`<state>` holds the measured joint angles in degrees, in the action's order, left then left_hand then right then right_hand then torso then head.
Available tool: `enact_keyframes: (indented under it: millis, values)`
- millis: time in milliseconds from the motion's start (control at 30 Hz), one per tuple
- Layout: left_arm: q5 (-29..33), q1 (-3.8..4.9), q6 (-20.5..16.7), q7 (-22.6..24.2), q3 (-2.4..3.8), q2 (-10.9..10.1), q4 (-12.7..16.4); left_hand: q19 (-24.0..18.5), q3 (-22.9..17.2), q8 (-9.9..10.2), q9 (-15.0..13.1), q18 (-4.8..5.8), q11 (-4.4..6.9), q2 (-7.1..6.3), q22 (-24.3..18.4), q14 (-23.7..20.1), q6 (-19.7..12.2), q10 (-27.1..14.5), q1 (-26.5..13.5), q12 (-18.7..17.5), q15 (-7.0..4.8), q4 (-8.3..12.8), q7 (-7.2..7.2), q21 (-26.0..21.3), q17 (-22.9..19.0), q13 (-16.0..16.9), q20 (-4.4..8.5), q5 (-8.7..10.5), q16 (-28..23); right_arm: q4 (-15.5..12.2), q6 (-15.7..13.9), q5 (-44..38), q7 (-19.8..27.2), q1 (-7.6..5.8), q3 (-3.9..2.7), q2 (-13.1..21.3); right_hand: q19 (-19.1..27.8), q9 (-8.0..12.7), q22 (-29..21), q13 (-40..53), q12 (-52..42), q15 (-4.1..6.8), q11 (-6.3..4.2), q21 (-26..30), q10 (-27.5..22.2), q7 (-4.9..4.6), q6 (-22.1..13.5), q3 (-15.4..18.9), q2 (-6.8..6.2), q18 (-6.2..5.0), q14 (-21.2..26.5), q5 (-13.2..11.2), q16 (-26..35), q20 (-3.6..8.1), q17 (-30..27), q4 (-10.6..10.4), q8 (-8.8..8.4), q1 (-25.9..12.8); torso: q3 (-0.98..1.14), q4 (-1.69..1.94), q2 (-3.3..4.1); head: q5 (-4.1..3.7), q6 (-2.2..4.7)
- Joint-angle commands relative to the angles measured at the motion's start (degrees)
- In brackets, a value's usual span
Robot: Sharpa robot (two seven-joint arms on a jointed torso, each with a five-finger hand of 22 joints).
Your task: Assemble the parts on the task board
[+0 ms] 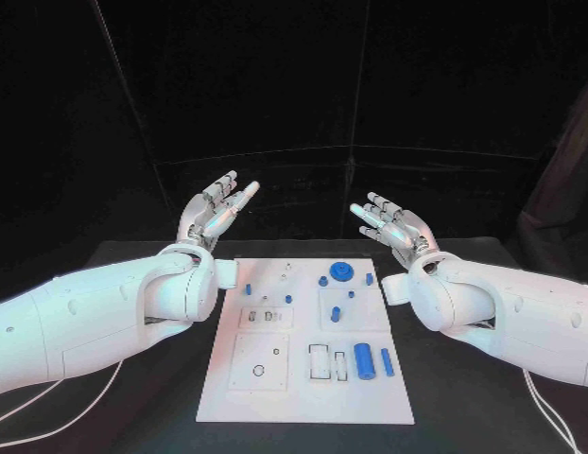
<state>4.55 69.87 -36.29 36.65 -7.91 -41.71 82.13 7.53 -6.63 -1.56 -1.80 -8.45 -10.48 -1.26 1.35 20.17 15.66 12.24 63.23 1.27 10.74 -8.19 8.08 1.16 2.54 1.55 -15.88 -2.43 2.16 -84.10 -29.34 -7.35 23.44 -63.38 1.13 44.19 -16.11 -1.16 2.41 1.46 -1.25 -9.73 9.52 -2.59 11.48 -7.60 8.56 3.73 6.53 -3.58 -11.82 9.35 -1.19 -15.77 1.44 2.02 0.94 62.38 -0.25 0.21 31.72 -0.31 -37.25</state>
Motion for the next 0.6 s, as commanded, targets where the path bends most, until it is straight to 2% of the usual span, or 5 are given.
enact_keyframes:
  millis: [33,233,300,500,600]
  values:
    - [1.24,0.10,2.91,3.41,0.02,0.08,-0.03,0.16,-0.19,-0.33,-0.13,-0.95,-0.46,-0.05,0.10,0.73,0.76,0.65,1.87,0.35,0.25,-0.42,4.57,0.31,0.12,0.10,-0.68,-0.37,0.32,0.69,10.05,-6.07,-3.73,-0.50,0.07,-0.14,-0.49,-0.24,0.22,0.21,-0.41,-0.72,0.84,-0.46,1.56,-4.51,1.48,0.28,0.39,-1.16,-1.43,0.54,-0.41,-0.90,0.18,0.57,0.44,3.36,0.00,0.01,0.02,0.00,-0.01]
    - [1.24,0.10,2.91,3.41,0.02,0.08,-0.03,0.30,-0.31,-0.38,-0.16,-0.97,-0.76,-0.02,0.15,1.10,0.97,0.87,1.97,0.38,0.43,-0.59,4.86,0.37,0.18,0.13,-0.77,-0.37,0.39,1.38,12.68,-7.53,-4.73,-0.91,0.20,-0.20,-7.27,-1.11,1.62,1.13,-1.96,-2.38,3.47,-3.31,12.25,-7.09,9.28,-1.33,0.85,-2.06,-15.57,0.82,-2.77,-0.95,1.46,4.42,1.72,9.10,0.00,0.01,0.02,0.00,-0.01]
    - [1.52,0.09,3.82,2.88,0.01,-0.95,0.53,0.45,-0.37,-0.39,-0.17,-0.96,-0.93,0.02,0.18,1.36,1.06,1.02,2.03,0.40,0.53,-0.67,5.02,0.43,0.22,0.15,-0.81,-0.37,0.44,2.04,6.74,-11.35,-1.04,-0.93,0.24,1.15,-13.14,-1.72,2.73,1.76,-3.43,-2.87,4.33,-5.69,20.36,-7.55,14.90,-1.83,0.83,-3.58,-24.97,0.83,-4.71,-0.77,2.12,5.84,2.84,10.98,0.09,-0.08,0.29,-0.61,-0.24]
    - [0.40,0.09,7.16,1.88,-0.05,-1.87,0.81,5.37,-0.78,-1.41,-0.77,0.86,-4.11,0.80,1.21,12.25,6.02,8.26,3.07,1.78,2.74,-0.60,8.15,2.25,1.75,0.95,-0.95,-0.30,3.17,3.69,5.31,-18.72,-0.68,-0.94,0.21,1.12,-25.57,-3.26,4.67,2.43,-6.88,-0.19,2.23,-11.33,39.84,-6.63,33.73,-3.08,1.30,-6.83,-41.65,0.74,-7.72,-0.64,2.51,8.67,6.38,14.25,-0.04,-0.23,0.21,-0.51,-0.18]
    - [-0.45,0.09,8.29,1.67,-0.08,-2.46,1.17,17.11,-0.83,-2.85,-1.47,0.85,-4.42,1.16,3.59,22.25,12.17,18.19,4.04,4.04,2.44,0.12,8.54,6.69,3.26,1.94,-0.74,-0.47,6.80,4.34,5.69,-22.70,-1.09,-0.96,0.18,1.06,-28.56,-3.15,4.78,2.06,-6.50,1.07,1.43,-12.65,43.36,-5.92,40.11,-3.70,1.54,-7.00,-45.92,0.53,-7.76,0.14,2.26,9.71,6.75,14.65,-0.10,-0.13,0.24,-0.61,-0.15]
